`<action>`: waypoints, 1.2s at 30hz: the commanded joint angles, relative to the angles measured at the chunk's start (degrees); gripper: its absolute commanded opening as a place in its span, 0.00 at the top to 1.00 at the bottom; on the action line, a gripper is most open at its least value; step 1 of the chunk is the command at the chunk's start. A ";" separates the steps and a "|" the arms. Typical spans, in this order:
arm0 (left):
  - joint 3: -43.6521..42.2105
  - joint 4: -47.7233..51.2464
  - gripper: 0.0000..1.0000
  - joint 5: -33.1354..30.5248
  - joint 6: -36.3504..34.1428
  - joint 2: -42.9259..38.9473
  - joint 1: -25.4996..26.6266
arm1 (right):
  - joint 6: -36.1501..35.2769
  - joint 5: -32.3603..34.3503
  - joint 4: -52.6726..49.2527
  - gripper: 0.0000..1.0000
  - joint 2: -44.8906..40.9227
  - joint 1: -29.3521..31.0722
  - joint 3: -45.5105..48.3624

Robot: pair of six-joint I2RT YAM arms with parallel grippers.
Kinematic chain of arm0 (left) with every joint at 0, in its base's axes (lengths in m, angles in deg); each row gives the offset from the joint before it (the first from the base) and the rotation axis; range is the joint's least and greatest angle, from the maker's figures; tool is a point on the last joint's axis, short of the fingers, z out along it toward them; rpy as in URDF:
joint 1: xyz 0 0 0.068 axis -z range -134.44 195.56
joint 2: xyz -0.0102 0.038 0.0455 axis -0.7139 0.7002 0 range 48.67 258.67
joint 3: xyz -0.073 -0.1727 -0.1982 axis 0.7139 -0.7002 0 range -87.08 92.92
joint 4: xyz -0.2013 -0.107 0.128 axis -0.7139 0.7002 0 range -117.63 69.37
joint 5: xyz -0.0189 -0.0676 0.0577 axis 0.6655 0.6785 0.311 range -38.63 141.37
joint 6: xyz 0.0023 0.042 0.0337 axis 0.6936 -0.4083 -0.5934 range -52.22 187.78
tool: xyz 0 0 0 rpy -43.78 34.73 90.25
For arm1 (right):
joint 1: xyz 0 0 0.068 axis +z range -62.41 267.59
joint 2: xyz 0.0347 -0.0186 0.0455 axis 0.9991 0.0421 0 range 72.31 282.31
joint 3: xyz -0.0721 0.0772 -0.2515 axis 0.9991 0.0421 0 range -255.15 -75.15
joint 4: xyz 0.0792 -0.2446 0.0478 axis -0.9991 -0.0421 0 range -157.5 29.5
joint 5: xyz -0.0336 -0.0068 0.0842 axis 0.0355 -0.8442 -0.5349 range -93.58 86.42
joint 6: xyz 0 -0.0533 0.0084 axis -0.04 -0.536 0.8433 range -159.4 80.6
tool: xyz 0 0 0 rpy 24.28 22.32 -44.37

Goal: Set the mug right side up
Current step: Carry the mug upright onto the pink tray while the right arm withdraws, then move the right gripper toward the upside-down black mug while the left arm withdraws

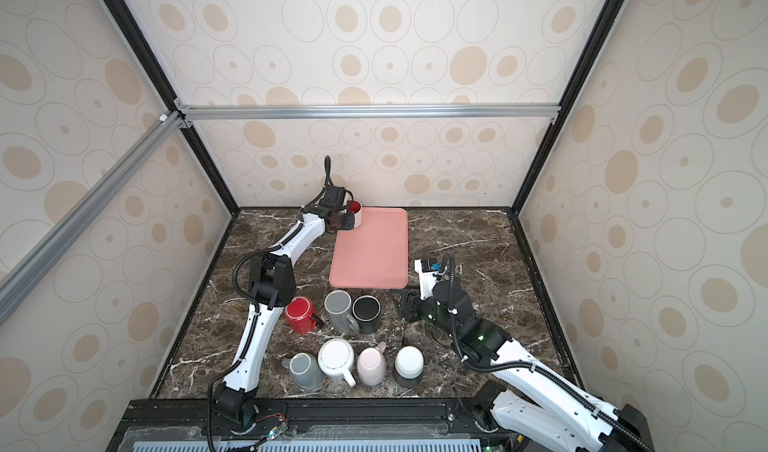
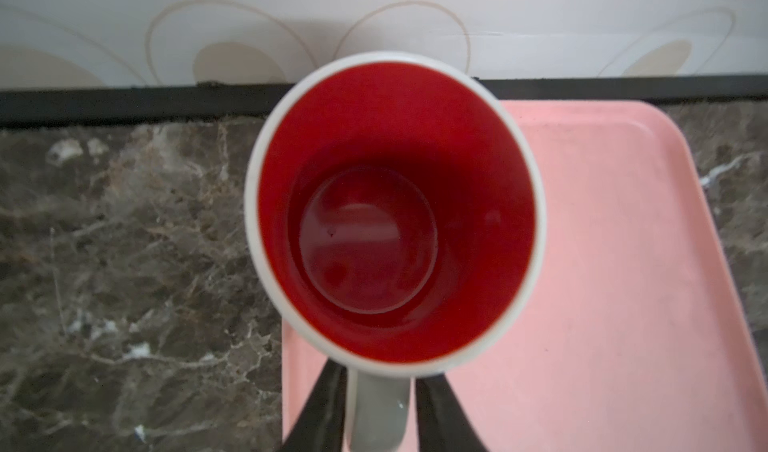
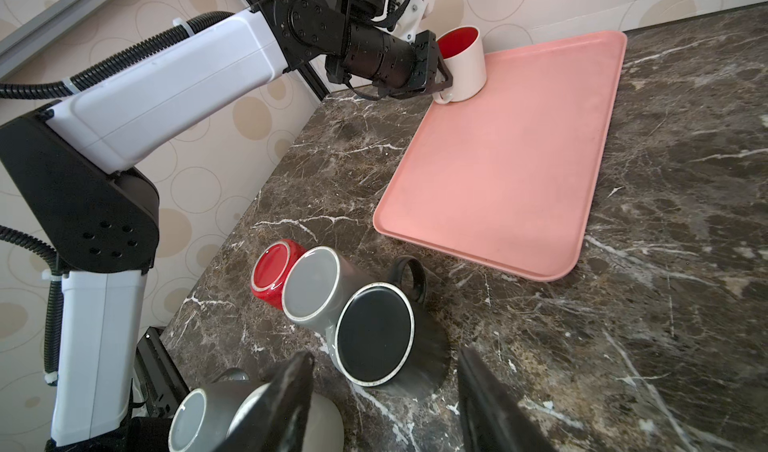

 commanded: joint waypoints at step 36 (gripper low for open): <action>-91.94 -51.90 0.01 15.01 17.67 -79.68 6.35 | -7.97 2.74 -30.24 0.12 7.01 8.29 -8.45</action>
